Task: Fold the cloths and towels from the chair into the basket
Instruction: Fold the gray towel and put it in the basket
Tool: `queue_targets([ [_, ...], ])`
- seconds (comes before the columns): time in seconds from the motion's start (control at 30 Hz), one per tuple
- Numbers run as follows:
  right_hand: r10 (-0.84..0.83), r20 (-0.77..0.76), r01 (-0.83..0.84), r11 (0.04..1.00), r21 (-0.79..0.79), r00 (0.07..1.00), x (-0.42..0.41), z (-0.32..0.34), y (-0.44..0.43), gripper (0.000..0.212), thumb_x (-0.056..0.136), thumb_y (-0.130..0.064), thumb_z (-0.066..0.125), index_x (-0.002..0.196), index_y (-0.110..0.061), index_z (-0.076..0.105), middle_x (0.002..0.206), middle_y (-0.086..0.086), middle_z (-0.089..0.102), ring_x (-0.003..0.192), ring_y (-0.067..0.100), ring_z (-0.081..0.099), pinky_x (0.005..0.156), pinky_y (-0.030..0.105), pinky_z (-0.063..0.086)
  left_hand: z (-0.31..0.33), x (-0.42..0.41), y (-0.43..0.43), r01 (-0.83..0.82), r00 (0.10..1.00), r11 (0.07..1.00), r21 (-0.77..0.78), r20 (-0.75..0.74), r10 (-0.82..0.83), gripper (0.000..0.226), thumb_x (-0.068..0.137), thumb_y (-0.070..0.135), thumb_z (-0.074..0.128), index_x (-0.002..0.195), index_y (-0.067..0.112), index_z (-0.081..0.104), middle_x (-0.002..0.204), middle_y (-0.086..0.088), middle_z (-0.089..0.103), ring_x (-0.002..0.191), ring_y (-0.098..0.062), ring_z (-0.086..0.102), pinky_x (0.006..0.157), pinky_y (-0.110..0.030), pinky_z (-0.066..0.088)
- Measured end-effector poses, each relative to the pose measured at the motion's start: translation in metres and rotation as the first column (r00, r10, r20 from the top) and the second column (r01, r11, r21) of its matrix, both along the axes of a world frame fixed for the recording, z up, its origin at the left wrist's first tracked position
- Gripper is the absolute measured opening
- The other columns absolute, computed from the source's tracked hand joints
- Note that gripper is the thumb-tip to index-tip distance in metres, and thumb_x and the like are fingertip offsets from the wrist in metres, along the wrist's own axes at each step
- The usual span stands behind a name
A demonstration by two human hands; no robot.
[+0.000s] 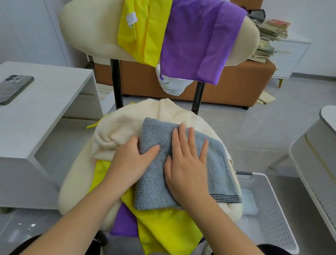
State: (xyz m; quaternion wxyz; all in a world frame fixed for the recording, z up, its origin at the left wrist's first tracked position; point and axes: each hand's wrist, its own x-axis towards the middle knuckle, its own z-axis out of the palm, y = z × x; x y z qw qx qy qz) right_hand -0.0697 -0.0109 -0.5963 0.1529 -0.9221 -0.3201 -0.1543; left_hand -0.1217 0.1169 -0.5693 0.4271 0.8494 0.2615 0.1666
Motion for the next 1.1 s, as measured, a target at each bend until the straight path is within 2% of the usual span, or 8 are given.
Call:
queue_targets([
  [0.2,0.100,-0.335,-0.054,0.988,0.143,0.937,0.007,0.008,-0.012,0.061,0.095,-0.039,0.014,0.152,-0.021,0.001,0.160,-0.005,0.000,0.146,0.012,-0.008,0.118,0.048,-0.009,0.013,0.003,-0.012,0.112,0.985,0.964,-0.240,0.154,-0.076,0.026,0.086,0.037,0.064,0.090,0.012,0.060,0.085,0.003,0.066,0.078,-0.012,0.063,0.069,-0.030,0.050],
  [0.3,0.329,-0.518,-0.026,0.861,0.508,0.789,0.015,0.022,-0.024,0.046,0.102,-0.024,0.032,0.148,-0.029,0.027,0.151,-0.006,0.034,0.142,0.010,0.023,0.116,0.038,0.020,0.024,0.007,-0.027,0.301,0.934,0.848,-0.436,0.314,-0.170,0.031,0.090,0.039,0.056,0.087,0.009,0.058,0.077,0.000,0.062,0.072,-0.010,0.058,0.062,-0.025,0.049],
  [0.37,0.372,-0.574,0.079,0.787,0.611,0.730,0.022,0.037,-0.035,0.027,0.102,-0.025,0.038,0.122,-0.034,0.053,0.114,-0.019,0.060,0.108,-0.004,0.053,0.092,0.015,0.040,0.029,0.010,-0.037,0.415,0.892,0.768,-0.488,0.384,-0.238,0.026,0.094,0.032,0.048,0.095,0.009,0.059,0.074,0.000,0.061,0.069,-0.013,0.058,0.056,-0.023,0.050],
  [0.43,0.338,-0.664,0.236,0.749,0.619,0.667,0.030,0.049,-0.047,0.022,0.100,-0.029,0.041,0.101,-0.018,0.060,0.085,-0.014,0.063,0.077,0.000,0.057,0.070,0.014,0.043,0.028,0.014,-0.045,0.505,0.851,0.728,-0.465,0.408,-0.330,0.028,0.094,0.029,0.042,0.106,0.009,0.059,0.078,0.002,0.065,0.077,-0.014,0.062,0.063,-0.026,0.052],
  [0.6,0.652,-0.742,0.537,0.575,0.618,0.156,0.051,0.063,-0.091,0.049,0.090,-0.043,0.047,0.114,-0.004,0.063,0.096,0.015,0.071,0.085,0.023,0.070,0.072,0.033,0.057,0.019,0.025,-0.065,0.647,0.762,0.678,-0.349,0.334,-0.554,0.028,0.090,0.018,0.039,0.106,0.013,0.061,0.103,-0.001,0.069,0.103,-0.006,0.061,0.085,-0.017,0.045],
  [0.77,0.334,-0.889,0.590,0.665,0.458,0.313,0.077,0.045,-0.113,0.011,0.091,-0.012,0.053,0.095,-0.007,0.062,0.084,0.010,0.067,0.071,0.022,0.065,0.064,0.031,0.055,0.001,0.047,-0.065,0.174,0.968,0.935,-0.311,0.227,-0.104,0.018,0.086,0.006,0.055,0.088,0.024,0.056,0.091,0.004,0.063,0.081,-0.012,0.061,0.082,-0.034,0.052],
  [0.9,0.255,-0.930,0.606,0.706,0.367,0.265,0.083,0.029,-0.118,0.018,0.092,-0.025,0.057,0.099,-0.008,0.063,0.088,0.008,0.070,0.075,0.021,0.067,0.066,0.030,0.055,0.005,0.055,-0.076,0.108,0.972,0.717,-0.689,-0.078,-0.221,0.014,0.092,0.017,0.053,0.105,0.016,0.047,0.089,-0.007,0.061,0.069,-0.017,0.062,0.060,-0.031,0.054],
  [1.1,0.555,-0.805,0.579,0.593,0.559,0.209,0.081,0.028,-0.110,0.033,0.092,-0.013,0.056,0.123,-0.002,0.054,0.104,0.014,0.068,0.084,0.023,0.069,0.069,0.033,0.058,0.004,0.054,-0.084,0.159,0.966,0.415,-0.896,0.055,-0.252,0.033,0.091,0.028,0.055,0.120,0.012,0.055,0.113,-0.008,0.067,0.104,-0.023,0.063,0.091,-0.037,0.049],
])
